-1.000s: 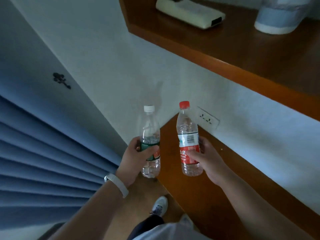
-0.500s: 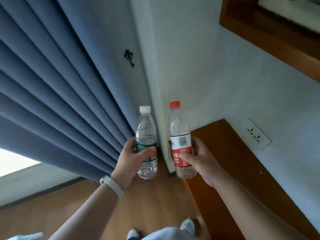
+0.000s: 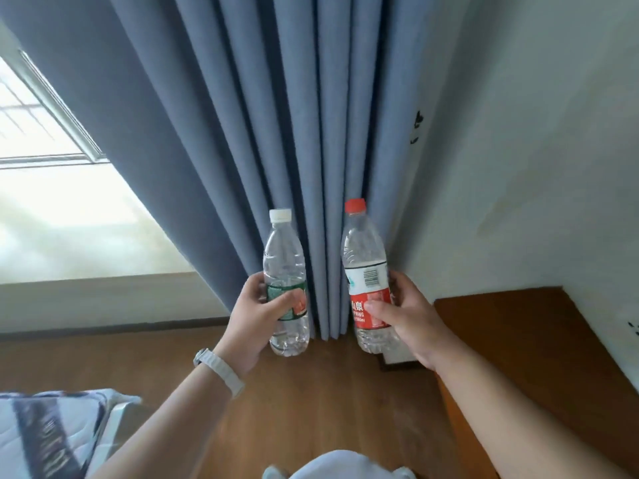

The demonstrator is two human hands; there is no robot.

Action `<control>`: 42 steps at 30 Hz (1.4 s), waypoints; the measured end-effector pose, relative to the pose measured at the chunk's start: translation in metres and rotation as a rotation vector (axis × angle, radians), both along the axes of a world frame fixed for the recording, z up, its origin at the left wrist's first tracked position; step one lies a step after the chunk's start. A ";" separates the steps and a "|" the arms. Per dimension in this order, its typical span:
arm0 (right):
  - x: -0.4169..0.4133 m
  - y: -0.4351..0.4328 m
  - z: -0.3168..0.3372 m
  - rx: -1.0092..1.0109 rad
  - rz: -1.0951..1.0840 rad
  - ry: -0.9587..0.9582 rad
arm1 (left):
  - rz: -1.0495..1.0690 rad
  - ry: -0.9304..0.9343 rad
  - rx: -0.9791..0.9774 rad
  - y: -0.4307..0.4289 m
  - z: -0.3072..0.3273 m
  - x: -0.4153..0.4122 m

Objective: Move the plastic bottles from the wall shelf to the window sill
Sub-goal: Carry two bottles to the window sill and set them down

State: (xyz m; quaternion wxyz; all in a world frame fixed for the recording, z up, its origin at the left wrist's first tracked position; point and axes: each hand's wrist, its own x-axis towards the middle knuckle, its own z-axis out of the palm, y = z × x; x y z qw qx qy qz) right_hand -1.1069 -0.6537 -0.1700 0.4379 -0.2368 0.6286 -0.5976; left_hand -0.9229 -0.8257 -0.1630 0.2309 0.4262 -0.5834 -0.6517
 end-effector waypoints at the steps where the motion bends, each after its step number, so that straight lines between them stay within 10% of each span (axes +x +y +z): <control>1: 0.011 -0.012 0.001 0.002 0.009 0.012 | 0.024 0.017 0.014 -0.010 -0.002 0.014; 21: 0.230 -0.234 0.017 -0.017 0.457 0.017 | 0.449 0.219 0.073 -0.135 0.000 0.278; 42: 0.257 -0.429 0.014 -0.003 0.791 -0.015 | 0.859 0.180 -0.020 -0.236 0.000 0.321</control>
